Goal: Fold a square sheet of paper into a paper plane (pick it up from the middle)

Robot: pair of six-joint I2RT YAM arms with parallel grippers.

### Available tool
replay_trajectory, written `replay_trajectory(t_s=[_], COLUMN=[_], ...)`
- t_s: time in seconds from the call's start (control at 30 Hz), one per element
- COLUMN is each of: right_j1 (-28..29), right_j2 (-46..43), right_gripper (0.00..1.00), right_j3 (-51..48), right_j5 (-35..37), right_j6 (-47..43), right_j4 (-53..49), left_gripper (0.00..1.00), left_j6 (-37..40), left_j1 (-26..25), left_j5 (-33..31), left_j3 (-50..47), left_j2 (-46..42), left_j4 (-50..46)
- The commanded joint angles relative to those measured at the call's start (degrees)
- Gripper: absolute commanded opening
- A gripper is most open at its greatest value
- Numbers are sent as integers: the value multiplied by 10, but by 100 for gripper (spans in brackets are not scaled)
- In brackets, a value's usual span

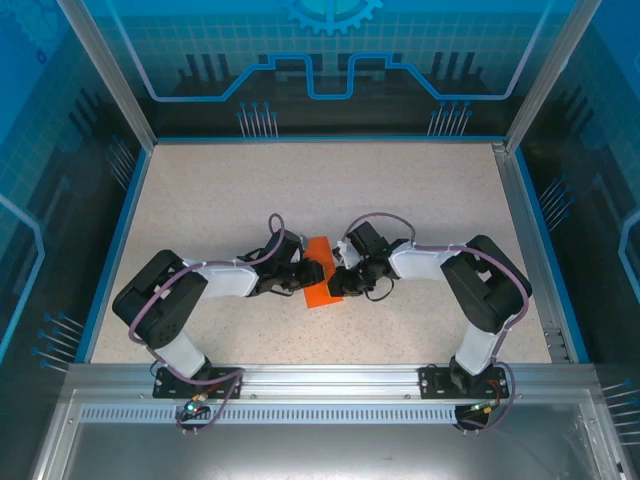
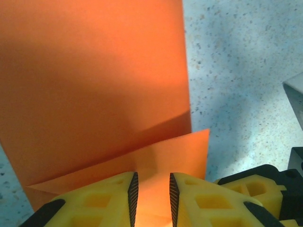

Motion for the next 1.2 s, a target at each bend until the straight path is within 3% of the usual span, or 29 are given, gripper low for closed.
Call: replay_trajectory(t_s=[0.0,0.57,0.77,1.17], right_j1=[1,-35,-56,-78], right_j2=[6,-73,-140,-105], right_gripper=[16,19,30,42], right_j3=[2,-92,-100,-65], right_j5=[31,4,32,20], right_j6=[-17,-11,-5,15], right_j4=[-45,-18,-3,44], left_gripper=[27,25,28,37], left_j6=[3,7,24,32], left_j1=[-2,-2,-2,-2], left_j5=[-19,-30,-21,-42], left_j3=[6,14,35,95], left_j2=[16,39,17,-18], left_j4=[-16,-36,-61,-129])
